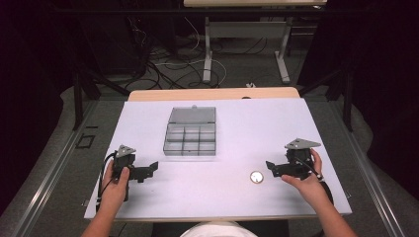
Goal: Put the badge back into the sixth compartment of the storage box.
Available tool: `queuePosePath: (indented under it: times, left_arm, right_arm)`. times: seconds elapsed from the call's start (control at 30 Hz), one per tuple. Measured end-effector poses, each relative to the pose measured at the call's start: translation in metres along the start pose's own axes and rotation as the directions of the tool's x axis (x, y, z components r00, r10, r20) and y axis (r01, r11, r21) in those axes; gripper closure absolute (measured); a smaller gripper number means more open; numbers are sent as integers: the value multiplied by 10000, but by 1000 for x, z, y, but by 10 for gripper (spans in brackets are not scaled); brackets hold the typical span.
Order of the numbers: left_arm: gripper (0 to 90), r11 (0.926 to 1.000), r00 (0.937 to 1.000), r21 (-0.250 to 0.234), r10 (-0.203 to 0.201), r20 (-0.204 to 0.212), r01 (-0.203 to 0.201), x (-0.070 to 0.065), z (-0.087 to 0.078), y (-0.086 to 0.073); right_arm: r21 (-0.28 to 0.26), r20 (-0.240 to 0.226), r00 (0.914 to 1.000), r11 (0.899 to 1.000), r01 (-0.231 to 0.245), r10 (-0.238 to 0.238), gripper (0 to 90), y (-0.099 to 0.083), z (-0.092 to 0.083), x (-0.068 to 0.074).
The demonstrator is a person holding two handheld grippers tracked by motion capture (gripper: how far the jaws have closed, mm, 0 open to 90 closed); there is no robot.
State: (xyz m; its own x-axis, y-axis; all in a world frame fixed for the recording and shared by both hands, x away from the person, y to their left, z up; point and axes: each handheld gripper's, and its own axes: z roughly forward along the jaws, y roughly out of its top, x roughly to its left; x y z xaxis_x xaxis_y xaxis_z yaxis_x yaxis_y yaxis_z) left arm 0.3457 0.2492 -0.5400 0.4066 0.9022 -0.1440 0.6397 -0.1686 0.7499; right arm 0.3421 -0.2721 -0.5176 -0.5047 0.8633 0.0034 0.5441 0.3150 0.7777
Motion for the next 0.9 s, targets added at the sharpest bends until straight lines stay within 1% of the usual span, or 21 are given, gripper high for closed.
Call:
queuePosePath:
  times: [0.03, 0.07, 0.1, 0.2, 0.27, 0.33, 0.37, 0.4, 0.43, 0.47, 0.5, 0.53, 0.57, 0.63, 0.67, 0.7, 0.77, 0.8, 0.83, 0.87, 0.9]
  left_arm:
    - [11, 10000, 10000, -18, 19, 3, -19, 0, 0, 0]
    - [11, 10000, 10000, -27, 33, 9, -33, -1, 1, 0]
    - [11, 10000, 10000, 7, 29, 31, -29, -1, 1, 0]
    - [11, 9999, 9999, 55, 98, 53, -98, -1, 1, 0]
    - [11, 10000, 10000, 55, 78, 48, -78, -1, 1, 0]
    - [11, 10000, 10000, 15, 55, 44, -55, -1, 1, 0]
    - [11, 9999, 9999, 50, 92, 42, -92, -1, 1, -1]
    - [11, 9999, 9999, 58, 98, 42, -99, -1, 1, -1]
    - [11, 9999, 9999, 60, 99, 48, -99, -1, 1, -1]
    - [11, 9999, 9999, 64, 107, 58, -108, -1, 1, -1]
    - [11, 9999, 9999, 71, 102, 45, -103, -2, 1, -1]
    - [11, 9999, 9999, 82, 117, 71, -117, -2, 1, -1]
    - [11, 9997, 9998, 213, 144, 134, -147, -1, 0, 0]
    - [11, 9997, 9998, 197, 142, 125, -145, -1, 1, 0]
    - [11, 9997, 9998, 209, 149, 131, -152, -1, 1, 0]
    - [11, 9999, 9999, 94, 131, 75, -131, -1, 1, -1]
    - [11, 9999, 9999, 98, 130, 72, -130, -1, 1, -1]
    - [11, 9999, 9999, 99, 133, 80, -134, -1, 1, -1]
    - [11, 9999, 9999, 100, 129, 81, -129, -1, 1, -1]
    - [11, 9999, 9999, 102, 128, 80, -129, -1, 1, -1]
    - [11, 9999, 9999, 89, 128, 94, -129, -1, 1, -1]
  right_arm:
    - [84, 3, 9998, 9997, 210, -210, 1, 1, 0, 2]
    - [84, 3, 9998, 9997, 210, -210, 1, 1, 0, 2]
    - [136, -110, 9996, 9996, 245, -244, 1, 1, 1, 3]
    - [197, -174, 9989, 9988, 445, -441, 1, 2, 2, 5]
    - [334, -285, 9986, 9984, 453, -444, 1, 2, 2, 8]
    - [283, -367, 9982, 9984, 487, -477, 2, 3, 2, 9]
    - [342, -450, 9983, 9987, 384, -368, 3, 3, 2, 10]
    - [335, -517, 9973, 9980, 535, -517, 4, 4, 3, 12]
    - [335, -517, 9973, 9980, 535, -517, 4, 4, 3, 12]
    - [377, -581, 9968, 9976, 578, -556, 4, 4, 3, 13]
    - [470, -799, 9949, 9968, 650, -611, 4, 5, 3, 17]
    - [470, -799, 9949, 9968, 650, -611, 4, 5, 3, 17]
    - [542, -876, 9937, 9957, 754, -705, 4, 4, 4, 19]
    - [597, -1033, 9900, 9929, 1030, -965, 4, 5, 6, 23]
    - [597, -1033, 9900, 9929, 1030, -965, 4, 5, 6, 23]
    - [630, -1062, 9890, 9919, 1099, -1029, 4, 5, 6, 24]
    - [653, -1228, 9868, 9914, 1138, -1052, 4, 6, 8, 27]
    - [700, -1212, 9870, 9910, 1143, -1053, 4, 6, 10, 28]
    - [773, -1263, 9858, 9897, 1206, -1103, 4, 6, 10, 29]
    - [968, -1316, 9859, 9885, 1165, -1033, 4, 8, 10, 30]
    - [772, -1321, 9850, 9896, 1215, -1106, 5, 7, 12, 31]
